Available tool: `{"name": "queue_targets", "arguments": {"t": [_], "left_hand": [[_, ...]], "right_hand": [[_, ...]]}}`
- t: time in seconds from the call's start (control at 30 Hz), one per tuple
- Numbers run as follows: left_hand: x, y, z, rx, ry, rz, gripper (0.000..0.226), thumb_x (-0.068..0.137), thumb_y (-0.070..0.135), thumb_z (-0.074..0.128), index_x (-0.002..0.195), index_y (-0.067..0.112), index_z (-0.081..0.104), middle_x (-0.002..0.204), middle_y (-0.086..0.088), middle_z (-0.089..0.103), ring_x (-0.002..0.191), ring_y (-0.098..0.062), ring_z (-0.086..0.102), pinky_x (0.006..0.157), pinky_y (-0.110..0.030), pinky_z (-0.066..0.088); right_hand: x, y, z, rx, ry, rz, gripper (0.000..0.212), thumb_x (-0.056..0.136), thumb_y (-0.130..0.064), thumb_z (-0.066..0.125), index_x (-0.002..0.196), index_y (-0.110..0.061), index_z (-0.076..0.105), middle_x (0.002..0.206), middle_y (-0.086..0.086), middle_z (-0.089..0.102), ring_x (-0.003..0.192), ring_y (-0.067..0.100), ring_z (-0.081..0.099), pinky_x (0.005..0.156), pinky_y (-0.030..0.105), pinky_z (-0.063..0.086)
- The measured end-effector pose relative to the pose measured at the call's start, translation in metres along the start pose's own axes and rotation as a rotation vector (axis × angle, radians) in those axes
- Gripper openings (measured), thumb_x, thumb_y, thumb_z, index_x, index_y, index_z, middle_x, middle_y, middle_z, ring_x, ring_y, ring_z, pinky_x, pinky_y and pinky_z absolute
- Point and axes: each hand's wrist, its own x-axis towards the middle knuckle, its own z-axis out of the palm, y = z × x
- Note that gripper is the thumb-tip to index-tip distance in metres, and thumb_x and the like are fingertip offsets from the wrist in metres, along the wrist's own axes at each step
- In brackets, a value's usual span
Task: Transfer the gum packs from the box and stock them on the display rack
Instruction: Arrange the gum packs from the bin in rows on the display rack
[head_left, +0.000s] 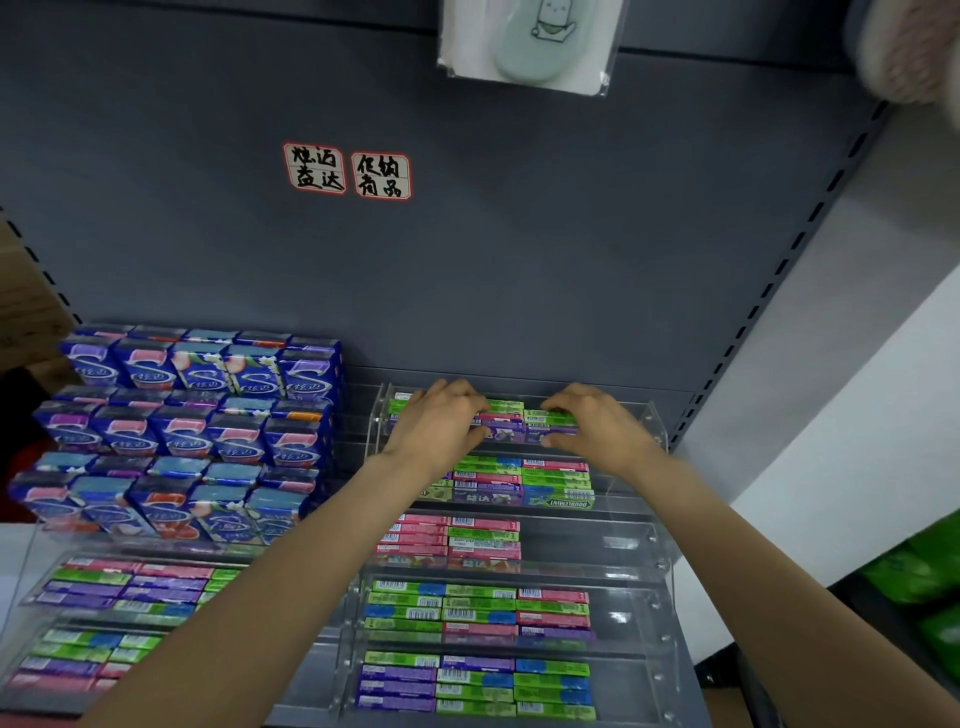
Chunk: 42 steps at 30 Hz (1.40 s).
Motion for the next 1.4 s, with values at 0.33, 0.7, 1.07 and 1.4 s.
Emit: {"name": "queue_targets", "arguments": {"t": [0.33, 0.7, 1.07, 1.4], "left_hand": [[-0.047, -0.018, -0.028, -0.196, 0.226, -0.053, 0.031, 0.093, 0.025, 0.056, 0.124, 0.019, 0.059, 0.119, 0.0, 0.061, 0.107, -0.018, 0.056, 0.09, -0.036, 0.048], [-0.248, -0.168, -0.045, -0.379, 0.396, -0.455, 0.019, 0.084, 0.01, 0.068, 0.103, 0.014, 0.069, 0.09, -0.002, 0.069, 0.079, -0.015, 0.063, 0.074, -0.031, 0.051], [-0.495, -0.384, -0.036, -0.297, 0.19, -0.927, 0.022, 0.089, 0.021, 0.062, 0.11, 0.018, 0.066, 0.105, -0.001, 0.066, 0.092, -0.02, 0.063, 0.08, -0.032, 0.05], [-0.603, -0.482, 0.024, -0.202, -0.077, -0.971, 0.091, 0.079, 0.05, 0.068, 0.15, 0.018, 0.021, 0.158, -0.003, 0.012, 0.144, -0.025, 0.016, 0.112, -0.038, 0.023]], "right_hand": [[-0.016, -0.063, -0.002, 0.138, 0.207, -0.067, 0.034, 0.091, -0.028, 0.059, 0.121, -0.014, 0.06, 0.117, 0.001, 0.057, 0.109, 0.017, 0.053, 0.091, 0.03, 0.045], [-0.018, -0.288, 0.078, 0.316, 0.04, -0.368, 0.024, 0.096, -0.018, 0.05, 0.116, -0.012, 0.06, 0.108, 0.004, 0.055, 0.099, 0.019, 0.053, 0.088, 0.03, 0.043], [-0.022, -0.556, 0.242, 0.356, -0.29, -0.463, 0.023, 0.093, -0.011, 0.05, 0.112, -0.008, 0.063, 0.106, 0.008, 0.06, 0.097, 0.021, 0.058, 0.086, 0.027, 0.042], [-0.007, -0.65, 0.394, 0.322, -0.629, -0.281, 0.043, 0.093, -0.019, 0.055, 0.135, -0.014, 0.045, 0.129, 0.01, 0.05, 0.12, 0.022, 0.048, 0.098, 0.026, 0.035]]}}
